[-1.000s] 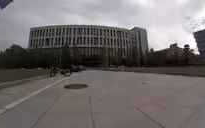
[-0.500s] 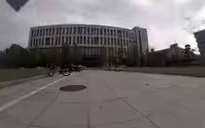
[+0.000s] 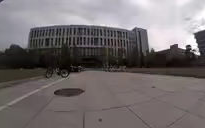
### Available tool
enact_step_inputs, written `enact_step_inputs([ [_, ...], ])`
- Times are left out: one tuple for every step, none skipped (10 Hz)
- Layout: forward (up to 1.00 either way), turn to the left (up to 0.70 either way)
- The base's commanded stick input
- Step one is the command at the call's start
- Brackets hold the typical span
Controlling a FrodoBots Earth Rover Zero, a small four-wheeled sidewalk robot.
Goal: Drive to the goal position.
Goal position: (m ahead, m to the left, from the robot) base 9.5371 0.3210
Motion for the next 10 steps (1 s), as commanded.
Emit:
enact_step_inputs([
  [0.7,0.0],
  [0.7,0.0],
  [0.7,0.0],
  [0.7,0.0],
  [0.7,0.0],
  [0.7,0.0],
  [0.7,0.0],
  [0.7,0.0],
  [0.7,0.0],
  [0.7,0.0],
])
